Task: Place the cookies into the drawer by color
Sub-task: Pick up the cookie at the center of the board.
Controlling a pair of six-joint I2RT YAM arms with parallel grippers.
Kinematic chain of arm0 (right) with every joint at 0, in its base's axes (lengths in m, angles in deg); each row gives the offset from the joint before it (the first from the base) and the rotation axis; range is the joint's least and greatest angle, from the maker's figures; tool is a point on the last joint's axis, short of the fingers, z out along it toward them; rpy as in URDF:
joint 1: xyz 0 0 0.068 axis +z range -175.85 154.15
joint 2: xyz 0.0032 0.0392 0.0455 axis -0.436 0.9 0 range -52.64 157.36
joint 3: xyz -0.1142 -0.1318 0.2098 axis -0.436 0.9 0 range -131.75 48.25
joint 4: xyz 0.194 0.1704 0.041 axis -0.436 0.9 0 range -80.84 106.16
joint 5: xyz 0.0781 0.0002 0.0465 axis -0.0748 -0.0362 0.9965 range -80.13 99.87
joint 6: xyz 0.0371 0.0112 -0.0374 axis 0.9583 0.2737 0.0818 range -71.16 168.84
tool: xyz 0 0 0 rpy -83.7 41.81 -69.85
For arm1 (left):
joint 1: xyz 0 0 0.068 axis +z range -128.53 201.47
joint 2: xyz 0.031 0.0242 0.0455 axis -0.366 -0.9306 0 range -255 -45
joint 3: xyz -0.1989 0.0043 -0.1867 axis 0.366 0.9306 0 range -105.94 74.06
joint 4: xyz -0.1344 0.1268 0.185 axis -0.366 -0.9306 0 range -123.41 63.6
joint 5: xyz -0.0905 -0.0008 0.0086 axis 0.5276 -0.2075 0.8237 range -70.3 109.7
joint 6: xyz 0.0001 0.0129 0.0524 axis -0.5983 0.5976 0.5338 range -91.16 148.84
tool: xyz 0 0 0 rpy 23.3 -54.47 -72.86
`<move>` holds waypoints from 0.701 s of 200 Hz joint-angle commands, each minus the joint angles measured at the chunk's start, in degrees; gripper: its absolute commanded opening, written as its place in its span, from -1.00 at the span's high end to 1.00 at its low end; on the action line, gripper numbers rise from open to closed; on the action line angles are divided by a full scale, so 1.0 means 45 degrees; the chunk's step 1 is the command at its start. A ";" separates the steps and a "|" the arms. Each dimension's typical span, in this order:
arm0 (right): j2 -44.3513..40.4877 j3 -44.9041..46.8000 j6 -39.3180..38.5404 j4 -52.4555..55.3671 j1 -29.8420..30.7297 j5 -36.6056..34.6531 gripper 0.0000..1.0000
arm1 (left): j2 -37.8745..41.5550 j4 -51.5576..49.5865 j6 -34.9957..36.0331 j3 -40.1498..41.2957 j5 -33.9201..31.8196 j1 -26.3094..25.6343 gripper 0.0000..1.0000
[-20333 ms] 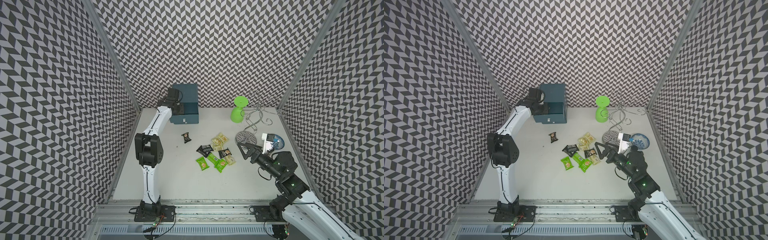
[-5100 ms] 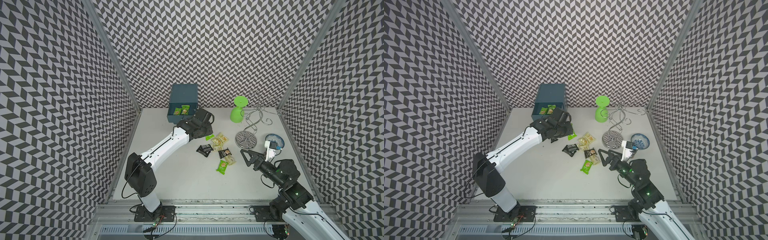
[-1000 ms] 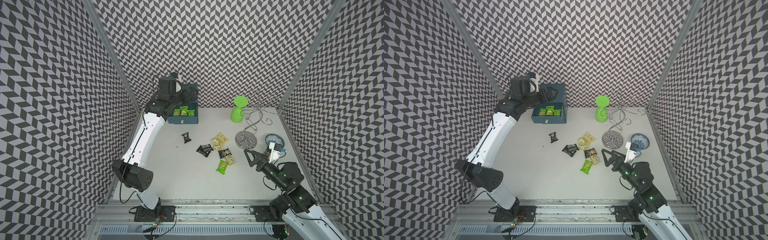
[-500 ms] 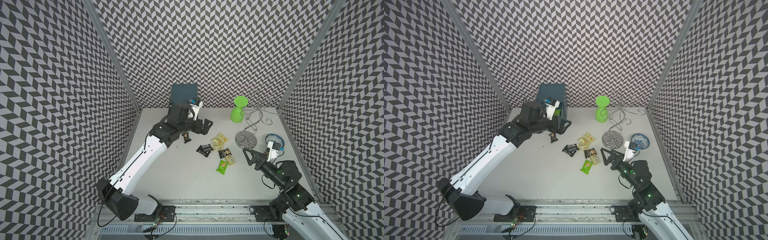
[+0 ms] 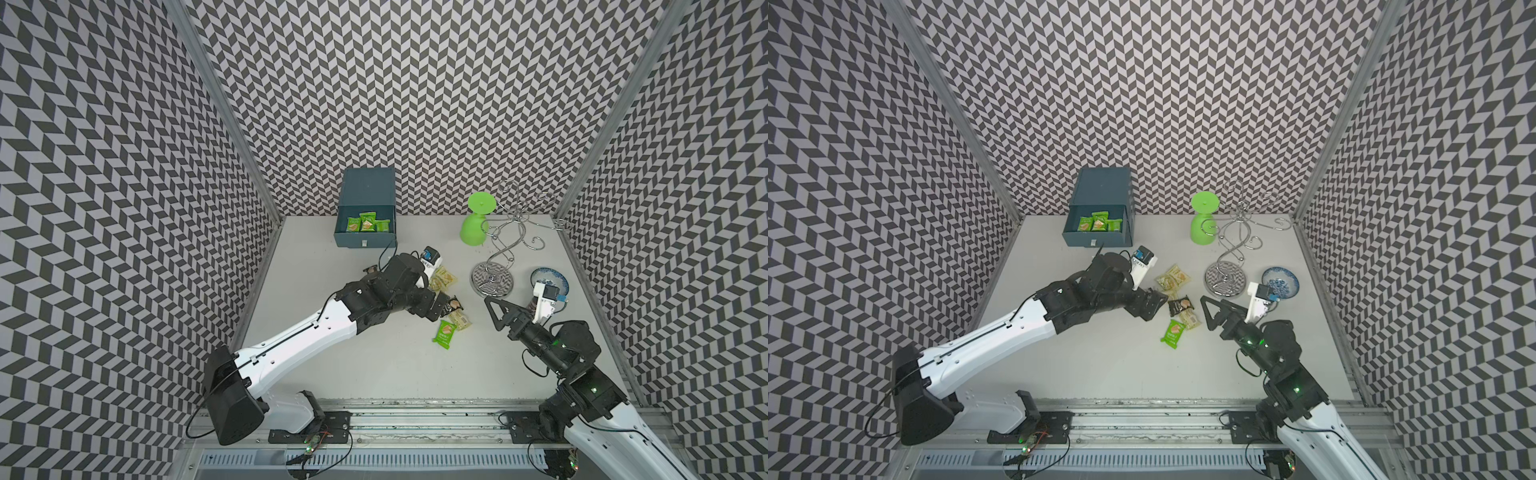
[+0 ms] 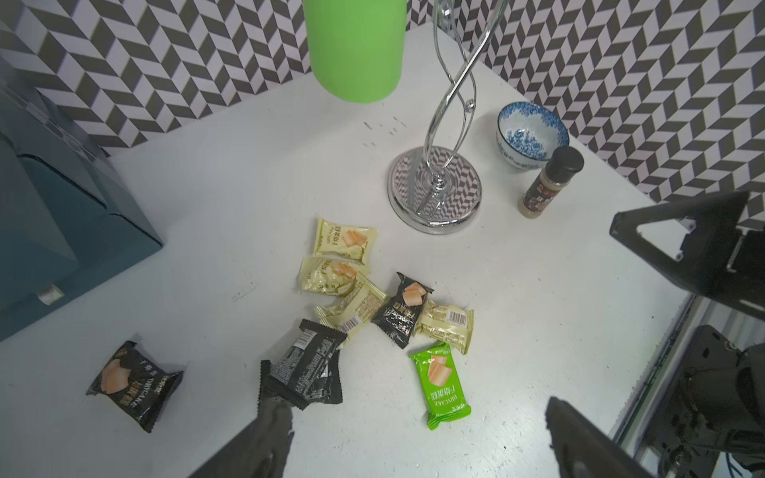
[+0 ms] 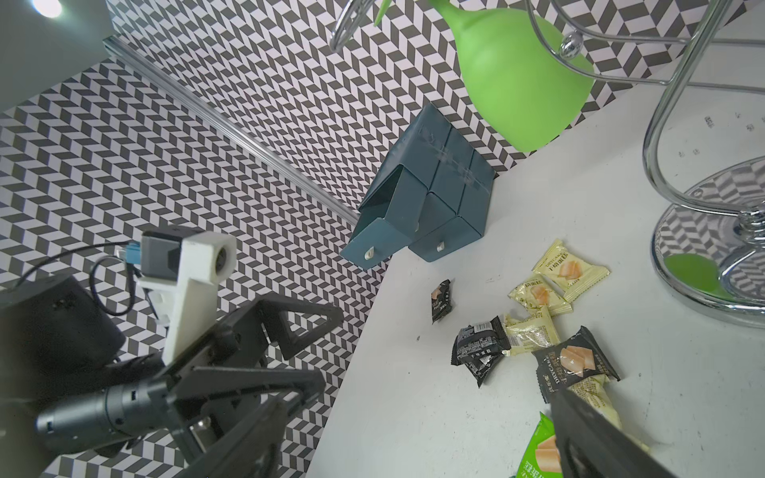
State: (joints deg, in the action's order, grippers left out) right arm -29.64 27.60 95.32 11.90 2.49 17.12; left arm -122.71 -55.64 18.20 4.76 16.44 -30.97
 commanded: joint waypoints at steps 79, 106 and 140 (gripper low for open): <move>-0.0511 0.0271 0.0335 -0.0231 0.0045 -0.0526 -0.99 | -0.2681 0.1795 -0.1163 0.1396 -0.1344 -0.1249 -0.99; -0.0541 0.0231 0.0349 -0.0131 0.0049 -0.0575 -0.99 | -0.3508 0.2057 -0.1538 0.1532 -0.1436 -0.1500 -0.99; -0.0527 0.0232 0.0379 -0.0068 0.0032 -0.0585 -0.99 | -0.4738 0.1985 -0.1741 0.1226 -0.1670 -0.1780 -0.99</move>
State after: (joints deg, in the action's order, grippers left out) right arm -31.34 27.97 96.80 12.25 2.49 15.39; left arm -141.24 -47.92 12.00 10.99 10.58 -37.99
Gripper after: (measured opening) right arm 0.995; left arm 0.995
